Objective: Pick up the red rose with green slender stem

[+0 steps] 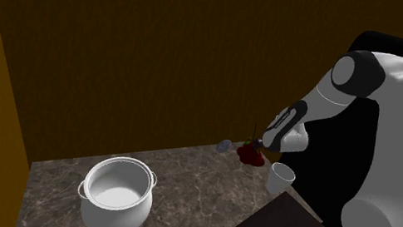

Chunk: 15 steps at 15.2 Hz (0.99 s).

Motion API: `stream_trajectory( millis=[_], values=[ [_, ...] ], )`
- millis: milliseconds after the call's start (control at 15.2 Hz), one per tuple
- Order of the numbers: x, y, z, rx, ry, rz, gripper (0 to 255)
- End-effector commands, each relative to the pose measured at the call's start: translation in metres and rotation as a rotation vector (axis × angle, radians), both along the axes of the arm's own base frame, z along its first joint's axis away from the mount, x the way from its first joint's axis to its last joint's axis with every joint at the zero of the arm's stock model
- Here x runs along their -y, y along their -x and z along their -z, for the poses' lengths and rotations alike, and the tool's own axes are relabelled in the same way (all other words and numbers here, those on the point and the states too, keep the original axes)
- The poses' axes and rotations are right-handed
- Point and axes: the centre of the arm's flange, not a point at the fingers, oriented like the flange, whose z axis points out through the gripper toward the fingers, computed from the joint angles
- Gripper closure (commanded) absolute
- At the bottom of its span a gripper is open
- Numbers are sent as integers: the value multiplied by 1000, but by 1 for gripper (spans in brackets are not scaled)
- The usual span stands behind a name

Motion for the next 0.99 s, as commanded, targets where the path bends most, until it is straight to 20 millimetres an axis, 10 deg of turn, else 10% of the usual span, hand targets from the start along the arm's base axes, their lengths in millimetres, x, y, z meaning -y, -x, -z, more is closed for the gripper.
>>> stream_trajectory(
  millis=[0,462,528,924],
  values=[
    [4,-2,12,4,4,1,0],
    [4,-2,42,4,4,1,0],
    [4,-1,42,4,4,1,255],
    [4,-1,42,4,4,1,255]
  ],
)
